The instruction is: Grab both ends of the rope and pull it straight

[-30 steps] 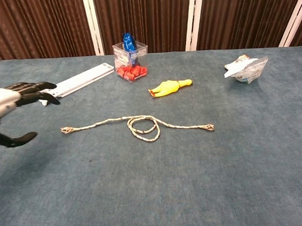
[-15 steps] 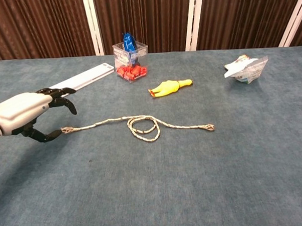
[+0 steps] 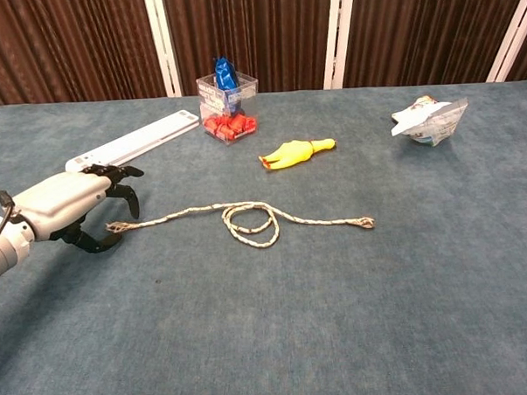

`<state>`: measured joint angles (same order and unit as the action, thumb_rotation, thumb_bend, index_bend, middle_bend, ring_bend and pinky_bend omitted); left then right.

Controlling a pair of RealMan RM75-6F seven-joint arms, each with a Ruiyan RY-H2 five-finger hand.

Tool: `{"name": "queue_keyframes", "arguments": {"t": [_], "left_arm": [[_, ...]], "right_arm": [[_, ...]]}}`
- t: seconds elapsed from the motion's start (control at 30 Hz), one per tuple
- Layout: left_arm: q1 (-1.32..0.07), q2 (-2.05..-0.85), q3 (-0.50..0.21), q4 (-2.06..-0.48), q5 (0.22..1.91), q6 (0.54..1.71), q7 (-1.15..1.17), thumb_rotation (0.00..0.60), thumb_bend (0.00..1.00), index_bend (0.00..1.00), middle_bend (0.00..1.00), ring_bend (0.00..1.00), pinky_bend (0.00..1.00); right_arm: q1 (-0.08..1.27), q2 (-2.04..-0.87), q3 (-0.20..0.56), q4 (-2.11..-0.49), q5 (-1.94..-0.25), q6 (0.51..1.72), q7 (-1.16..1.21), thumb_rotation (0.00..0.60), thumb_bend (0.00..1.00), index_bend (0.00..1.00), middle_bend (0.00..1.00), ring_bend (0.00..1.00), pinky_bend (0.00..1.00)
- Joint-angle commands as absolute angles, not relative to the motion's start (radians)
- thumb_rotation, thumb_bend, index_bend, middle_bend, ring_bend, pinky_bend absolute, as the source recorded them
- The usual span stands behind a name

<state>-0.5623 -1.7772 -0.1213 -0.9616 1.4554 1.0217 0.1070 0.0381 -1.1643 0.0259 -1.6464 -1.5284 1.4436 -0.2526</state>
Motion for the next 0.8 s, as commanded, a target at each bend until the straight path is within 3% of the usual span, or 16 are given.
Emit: {"name": "queue_keyframes", "arguments": {"t": [0.03,0.8], "left_arm": [[-0.570,-1.796,-0.120,-0.934,1.444,1.016,0.109,0.600,0.41,0.44,0.06,0.00,0.07],[-0.574,-1.809,-0.102,-0.891,1.450,1.081,0.057,0.600,0.41,0.68,0.14,0.00,0.10]], "right_arm": [[0.040,-1.165,0.026,-1.644,-1.526,1.441,-0.253,0.600,0.24,0.00,0.00,0.00,0.00],[0.093,-1.194,0.021,-1.648,-1.540,1.384,-0.297,0.600,0.23,0.00,0.00,0.00,0.00]]}}
